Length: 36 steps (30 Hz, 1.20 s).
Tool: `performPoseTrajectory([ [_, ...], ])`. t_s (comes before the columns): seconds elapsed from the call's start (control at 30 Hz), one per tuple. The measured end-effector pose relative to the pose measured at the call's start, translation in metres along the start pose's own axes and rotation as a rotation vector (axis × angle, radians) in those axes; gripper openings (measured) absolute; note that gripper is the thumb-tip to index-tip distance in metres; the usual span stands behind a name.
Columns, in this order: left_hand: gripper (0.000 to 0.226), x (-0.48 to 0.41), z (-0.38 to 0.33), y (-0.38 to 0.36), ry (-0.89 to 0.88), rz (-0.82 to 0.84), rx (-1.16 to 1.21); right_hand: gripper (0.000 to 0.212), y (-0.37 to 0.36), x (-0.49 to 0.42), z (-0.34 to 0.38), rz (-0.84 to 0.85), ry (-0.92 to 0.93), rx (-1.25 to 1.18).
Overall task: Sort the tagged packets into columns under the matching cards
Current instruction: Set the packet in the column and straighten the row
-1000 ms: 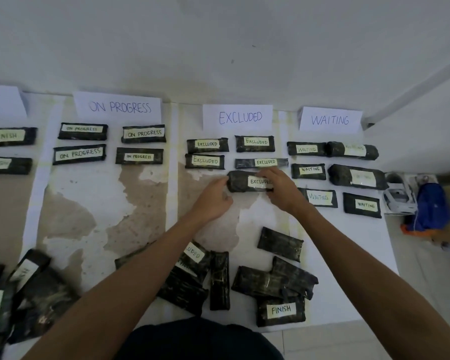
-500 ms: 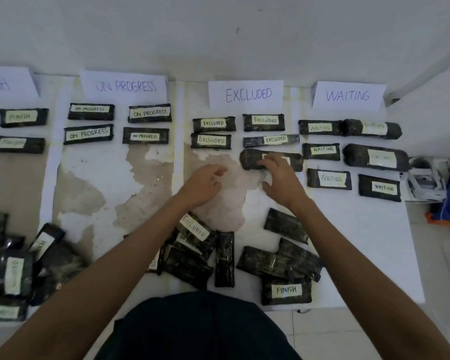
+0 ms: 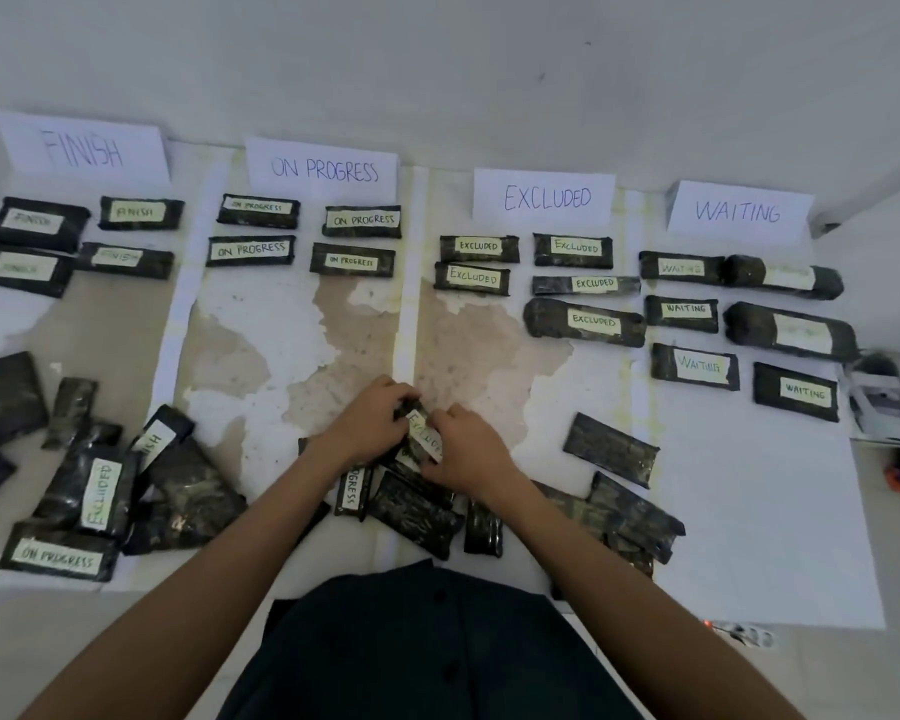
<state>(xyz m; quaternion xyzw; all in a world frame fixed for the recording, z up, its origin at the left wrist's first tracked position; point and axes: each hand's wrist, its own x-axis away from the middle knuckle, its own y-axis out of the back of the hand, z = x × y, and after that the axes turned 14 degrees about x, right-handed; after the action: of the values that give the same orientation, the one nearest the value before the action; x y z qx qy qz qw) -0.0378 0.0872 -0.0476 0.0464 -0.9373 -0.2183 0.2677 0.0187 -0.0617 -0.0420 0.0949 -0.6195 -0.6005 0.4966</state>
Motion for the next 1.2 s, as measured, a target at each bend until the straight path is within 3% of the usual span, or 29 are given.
performPoseTrajectory([
  [0.23,0.035,-0.014,-0.004,0.001,0.059,-0.079,0.138,0.057,0.008,-0.003,0.004,0.000,-0.028,0.134],
  [0.5,0.036,-0.043,-0.019,0.012,0.068,-0.243,0.355,0.051,0.037,-0.042,-0.029,-0.221,-0.031,0.221],
  [0.7,0.048,-0.081,-0.036,0.022,-0.131,-0.243,0.184,0.049,0.075,-0.094,-0.065,-0.301,-0.099,0.237],
  [0.93,0.049,-0.096,-0.024,0.023,-0.181,-0.144,-0.048,0.044,0.067,-0.105,-0.072,-0.290,-0.074,0.214],
  [1.2,0.046,-0.070,-0.010,0.027,-0.195,-0.129,-0.033,0.041,0.061,-0.098,-0.070,-0.307,-0.064,0.221],
])
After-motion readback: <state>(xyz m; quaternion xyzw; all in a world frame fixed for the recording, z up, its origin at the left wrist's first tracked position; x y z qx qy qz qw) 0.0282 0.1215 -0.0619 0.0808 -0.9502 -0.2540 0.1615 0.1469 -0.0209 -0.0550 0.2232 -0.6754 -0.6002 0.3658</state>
